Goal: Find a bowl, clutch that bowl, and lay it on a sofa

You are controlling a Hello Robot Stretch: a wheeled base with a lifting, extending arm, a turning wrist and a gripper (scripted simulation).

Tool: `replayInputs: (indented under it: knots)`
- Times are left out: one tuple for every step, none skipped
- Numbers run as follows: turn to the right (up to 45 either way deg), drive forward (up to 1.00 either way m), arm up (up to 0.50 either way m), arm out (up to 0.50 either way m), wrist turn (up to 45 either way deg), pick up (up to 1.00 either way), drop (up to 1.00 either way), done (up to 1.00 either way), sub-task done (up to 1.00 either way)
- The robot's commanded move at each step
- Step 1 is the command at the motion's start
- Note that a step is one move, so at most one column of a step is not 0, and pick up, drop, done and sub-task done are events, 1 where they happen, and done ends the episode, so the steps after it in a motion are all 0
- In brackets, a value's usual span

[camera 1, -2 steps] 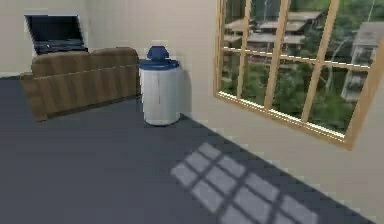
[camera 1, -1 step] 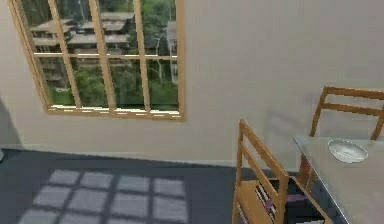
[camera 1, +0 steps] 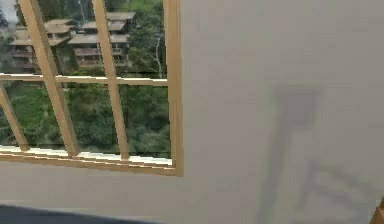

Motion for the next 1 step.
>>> replayInputs:
  knots:
    - [6.0, 0.00, 0.00, 0.00, 0.0, 0.00, 0.00, 0.00, 0.00]
